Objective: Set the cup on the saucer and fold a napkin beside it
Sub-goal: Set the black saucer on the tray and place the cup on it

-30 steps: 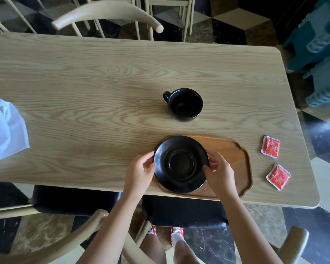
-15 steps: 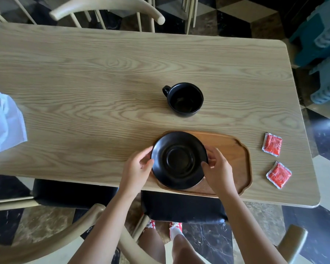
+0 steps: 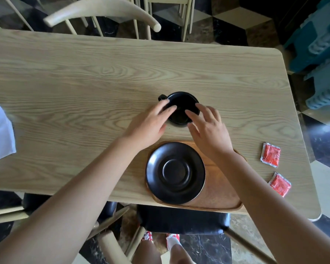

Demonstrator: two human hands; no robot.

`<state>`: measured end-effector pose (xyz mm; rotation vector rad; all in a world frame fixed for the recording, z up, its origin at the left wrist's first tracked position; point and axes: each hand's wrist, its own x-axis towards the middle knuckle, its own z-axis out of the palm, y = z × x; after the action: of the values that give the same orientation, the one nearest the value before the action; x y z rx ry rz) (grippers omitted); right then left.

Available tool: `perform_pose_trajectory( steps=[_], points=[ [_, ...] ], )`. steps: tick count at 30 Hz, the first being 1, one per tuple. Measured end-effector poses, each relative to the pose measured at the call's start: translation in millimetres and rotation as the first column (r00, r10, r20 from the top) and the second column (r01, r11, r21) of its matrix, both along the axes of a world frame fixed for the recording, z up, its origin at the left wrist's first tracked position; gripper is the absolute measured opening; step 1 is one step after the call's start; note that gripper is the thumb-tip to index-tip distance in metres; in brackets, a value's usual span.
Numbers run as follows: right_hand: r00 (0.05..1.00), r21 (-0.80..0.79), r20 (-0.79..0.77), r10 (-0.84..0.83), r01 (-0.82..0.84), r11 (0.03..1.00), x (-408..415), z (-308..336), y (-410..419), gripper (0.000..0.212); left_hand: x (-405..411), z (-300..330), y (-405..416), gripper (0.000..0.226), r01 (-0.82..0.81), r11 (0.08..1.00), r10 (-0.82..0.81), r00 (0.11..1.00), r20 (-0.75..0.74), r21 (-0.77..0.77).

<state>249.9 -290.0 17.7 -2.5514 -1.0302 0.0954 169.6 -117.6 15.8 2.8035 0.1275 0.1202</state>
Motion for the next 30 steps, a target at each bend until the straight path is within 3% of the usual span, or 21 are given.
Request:
perform_pose_trajectory(
  steps=[3, 5, 11, 13, 15, 17, 19, 21, 22, 23, 30],
  points=[
    [0.998, -0.077, 0.027, 0.053, -0.051, 0.996, 11.5, -9.3, -2.6, 0.034, 10.8, -8.4, 2.4, 0.039, 0.039, 0.997, -0.033, 0.996, -0.083, 0.068],
    [0.996, -0.091, 0.042, 0.079, -0.075, 0.993, 20.0, -11.9, -8.3, 0.033, 9.5, -12.1, -0.5, 0.035, 0.027, 0.999, -0.025, 0.999, -0.049, 0.044],
    [0.982, -0.069, 0.01, 0.187, -0.186, 0.98, 44.1, -10.2, -13.5, 0.028, -14.0, -22.6, -17.3, 0.044, 0.083, 0.991, -0.078, 0.996, -0.042, 0.107],
    [0.98, -0.018, -0.016, 0.199, -0.199, 0.98, 44.9, -11.9, -9.7, 0.026, -15.4, -21.5, -19.4, 0.044, 0.04, 0.998, -0.041, 0.999, 0.019, 0.042],
    [0.986, 0.102, -0.085, 0.144, -0.135, 0.986, 43.0, -15.3, -5.0, 0.028, -11.4, -19.2, -16.8, 0.047, -0.098, 0.994, 0.105, 0.984, 0.146, -0.054],
    [0.977, 0.196, -0.213, 0.033, 0.01, 0.981, 42.3, -18.5, -0.5, 0.043, -1.2, -19.6, -9.4, 0.054, -0.274, 0.933, 0.311, 0.94, 0.142, -0.234],
    [0.914, 0.185, -0.395, -0.089, 0.174, 0.967, 44.5, -22.4, 5.5, 0.053, 13.1, -22.7, -2.3, 0.061, -0.426, 0.789, 0.448, 0.892, -0.059, -0.443],
    [0.751, 0.15, -0.635, -0.18, 0.348, 0.925, 45.5, -24.9, 12.3, 0.052, 24.6, -23.2, -0.6, 0.058, -0.524, 0.561, 0.456, 0.842, -0.29, -0.641],
    [0.667, 0.147, -0.72, -0.191, 0.416, 0.898, 44.4, -25.5, 15.4, 0.049, 27.5, -22.7, -2.0, 0.052, -0.531, 0.456, 0.438, 0.832, -0.34, -0.714],
    [0.624, 0.154, -0.758, -0.193, 0.458, 0.875, 43.0, -25.0, 17.8, 0.046, 28.7, -21.2, -3.9, 0.046, -0.519, 0.406, 0.433, 0.834, -0.341, -0.752],
    [0.68, 0.313, -0.709, -0.187, 0.541, 0.781, 13.6, 3.9, 1.8, 0.042, -1.3, 1.3, -12.6, 0.039, -0.432, 0.459, 0.494, 0.85, -0.181, -0.776]
  ],
)
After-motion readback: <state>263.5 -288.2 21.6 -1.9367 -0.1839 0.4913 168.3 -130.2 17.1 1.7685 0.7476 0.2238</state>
